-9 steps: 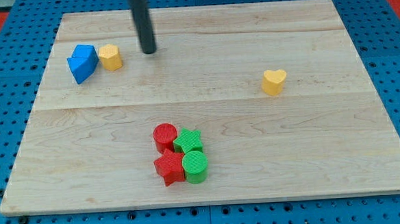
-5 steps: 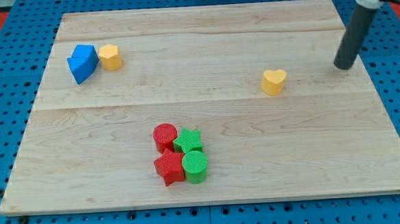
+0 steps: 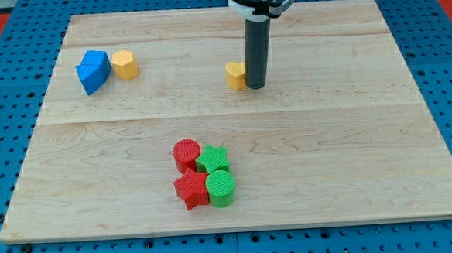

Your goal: Move the yellow heart towards the blue triangle

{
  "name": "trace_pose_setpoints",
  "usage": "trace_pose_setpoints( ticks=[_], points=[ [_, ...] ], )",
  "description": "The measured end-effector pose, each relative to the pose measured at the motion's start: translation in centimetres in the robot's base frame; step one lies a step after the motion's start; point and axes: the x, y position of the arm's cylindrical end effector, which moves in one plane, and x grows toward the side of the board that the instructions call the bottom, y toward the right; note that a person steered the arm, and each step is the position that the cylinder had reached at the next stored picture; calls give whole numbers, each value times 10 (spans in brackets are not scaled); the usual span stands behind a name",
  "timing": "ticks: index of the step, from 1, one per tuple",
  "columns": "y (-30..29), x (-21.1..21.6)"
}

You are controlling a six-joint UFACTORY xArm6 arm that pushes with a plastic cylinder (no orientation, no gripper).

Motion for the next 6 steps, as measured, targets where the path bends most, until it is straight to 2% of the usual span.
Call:
trace_pose_setpoints(
  ticks=[1, 2, 4, 6],
  points=[
    [44, -4],
    [24, -23],
    [-111, -24],
    [-93, -20]
  ],
)
